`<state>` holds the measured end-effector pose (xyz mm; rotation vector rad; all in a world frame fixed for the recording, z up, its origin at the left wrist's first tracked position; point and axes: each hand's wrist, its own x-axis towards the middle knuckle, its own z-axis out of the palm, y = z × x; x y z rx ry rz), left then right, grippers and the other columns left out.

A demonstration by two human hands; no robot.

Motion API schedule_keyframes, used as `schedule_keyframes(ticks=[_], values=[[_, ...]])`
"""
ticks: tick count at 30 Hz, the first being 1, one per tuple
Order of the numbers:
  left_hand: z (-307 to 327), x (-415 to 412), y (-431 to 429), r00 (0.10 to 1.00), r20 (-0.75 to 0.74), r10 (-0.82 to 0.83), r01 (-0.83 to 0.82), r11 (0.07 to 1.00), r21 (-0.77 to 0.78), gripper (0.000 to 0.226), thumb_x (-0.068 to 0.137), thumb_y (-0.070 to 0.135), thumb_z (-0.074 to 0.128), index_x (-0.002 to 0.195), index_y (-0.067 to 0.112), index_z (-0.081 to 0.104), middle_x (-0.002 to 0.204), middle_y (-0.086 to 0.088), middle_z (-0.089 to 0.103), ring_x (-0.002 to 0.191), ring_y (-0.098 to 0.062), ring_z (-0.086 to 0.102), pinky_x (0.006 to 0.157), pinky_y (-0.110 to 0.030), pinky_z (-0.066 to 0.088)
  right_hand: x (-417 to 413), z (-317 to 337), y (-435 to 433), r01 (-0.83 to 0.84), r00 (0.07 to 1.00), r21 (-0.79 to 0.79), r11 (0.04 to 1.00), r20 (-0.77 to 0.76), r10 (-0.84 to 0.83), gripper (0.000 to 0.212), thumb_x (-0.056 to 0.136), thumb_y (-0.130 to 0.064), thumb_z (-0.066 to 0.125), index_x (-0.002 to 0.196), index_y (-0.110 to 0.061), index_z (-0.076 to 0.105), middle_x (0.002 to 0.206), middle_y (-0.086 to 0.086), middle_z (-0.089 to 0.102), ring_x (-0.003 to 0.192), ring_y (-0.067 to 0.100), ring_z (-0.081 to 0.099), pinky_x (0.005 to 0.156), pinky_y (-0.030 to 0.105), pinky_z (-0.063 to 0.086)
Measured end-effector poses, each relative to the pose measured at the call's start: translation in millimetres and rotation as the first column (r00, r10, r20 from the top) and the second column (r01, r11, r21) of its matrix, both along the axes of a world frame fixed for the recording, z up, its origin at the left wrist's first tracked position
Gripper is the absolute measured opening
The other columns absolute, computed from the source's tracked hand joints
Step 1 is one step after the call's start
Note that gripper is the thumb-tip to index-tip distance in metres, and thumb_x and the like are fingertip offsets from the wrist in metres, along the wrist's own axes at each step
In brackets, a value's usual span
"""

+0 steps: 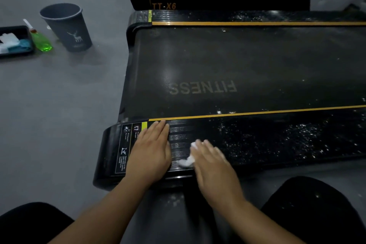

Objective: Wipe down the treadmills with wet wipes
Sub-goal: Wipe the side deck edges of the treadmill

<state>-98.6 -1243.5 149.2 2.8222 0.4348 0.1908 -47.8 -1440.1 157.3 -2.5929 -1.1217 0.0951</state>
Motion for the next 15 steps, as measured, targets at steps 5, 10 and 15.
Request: schedule_keyframes(ticks=[5, 10, 15], values=[[1.8, 1.3, -1.3, 1.000, -0.006, 0.005, -0.005, 1.000, 0.008, 0.067, 0.096, 0.039, 0.019, 0.151, 0.011, 0.045, 0.160, -0.006, 0.039, 0.149, -0.023, 0.034, 0.123, -0.041, 0.019, 49.9, 3.1, 32.9, 0.275, 0.961, 0.022, 0.961, -0.024, -0.274, 0.062, 0.094, 0.004, 0.046, 0.153, -0.011, 0.035, 0.155, 0.012, 0.043, 0.150, 0.028, 0.028, 0.125, 0.041, 0.015], [-1.6, 10.7, -19.8, 0.990, 0.005, -0.141, 0.140, 0.986, 0.093, 0.056, 0.096, 0.031, 0.034, 0.138, 0.005, 0.059, 0.148, -0.014, 0.053, 0.140, -0.029, 0.048, 0.115, -0.044, 0.028, -14.9, -2.0, 21.7, 0.123, 0.992, 0.008, 0.992, 0.019, -0.123, 0.053, 0.097, -0.026, 0.041, 0.144, -0.004, 0.049, 0.152, 0.017, 0.045, 0.144, 0.034, 0.040, 0.119, 0.046, 0.030], [-2.7, 13.3, -22.1, 0.989, 0.022, -0.143, 0.140, 0.986, 0.092, 0.058, 0.100, 0.035, 0.031, 0.146, 0.007, 0.052, 0.155, -0.011, 0.046, 0.145, -0.025, 0.040, 0.118, -0.042, 0.026, 32.0, 3.9, 5.7, 0.196, 0.980, -0.095, 0.976, -0.009, -0.198, 0.077, 0.096, -0.059, 0.009, 0.158, -0.016, 0.026, 0.168, 0.010, 0.016, 0.155, 0.024, 0.008, 0.125, 0.036, 0.002]])
